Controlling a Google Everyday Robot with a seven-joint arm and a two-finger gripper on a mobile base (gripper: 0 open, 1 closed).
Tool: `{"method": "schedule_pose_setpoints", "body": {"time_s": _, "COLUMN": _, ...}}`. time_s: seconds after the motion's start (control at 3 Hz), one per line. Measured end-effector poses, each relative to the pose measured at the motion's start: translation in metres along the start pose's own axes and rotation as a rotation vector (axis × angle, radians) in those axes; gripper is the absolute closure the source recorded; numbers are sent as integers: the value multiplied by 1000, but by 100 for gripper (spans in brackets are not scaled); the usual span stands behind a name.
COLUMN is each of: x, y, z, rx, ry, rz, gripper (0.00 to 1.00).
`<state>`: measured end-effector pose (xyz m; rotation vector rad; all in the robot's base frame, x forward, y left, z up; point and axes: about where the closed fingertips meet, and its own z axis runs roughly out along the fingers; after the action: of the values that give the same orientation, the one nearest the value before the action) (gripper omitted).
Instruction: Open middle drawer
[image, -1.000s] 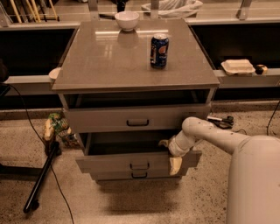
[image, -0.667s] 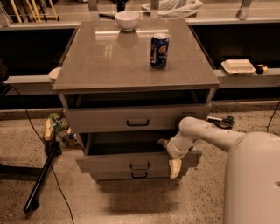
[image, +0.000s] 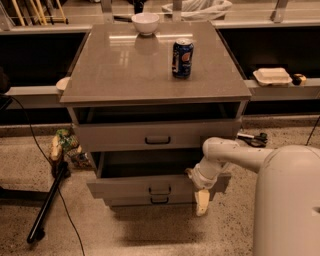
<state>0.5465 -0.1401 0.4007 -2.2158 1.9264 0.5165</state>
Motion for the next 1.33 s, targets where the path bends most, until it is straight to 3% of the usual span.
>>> {"method": "schedule_pose_setpoints", "body": {"time_s": 0.67, "x": 0, "y": 12, "z": -4, "rx": -14, "ry": 1, "rz": 29, "gripper": 42}}
{"method": "schedule_pose_setpoints", "body": {"time_s": 1.0, "x": -4, "y": 18, "z": -7, "rx": -12, "ry": 3, "rz": 27, "gripper": 73}}
{"method": "schedule_pose_setpoints", "body": {"time_s": 1.33, "x": -8, "y": 29, "z": -8, "rx": -6, "ry": 4, "rz": 30, "gripper": 96}}
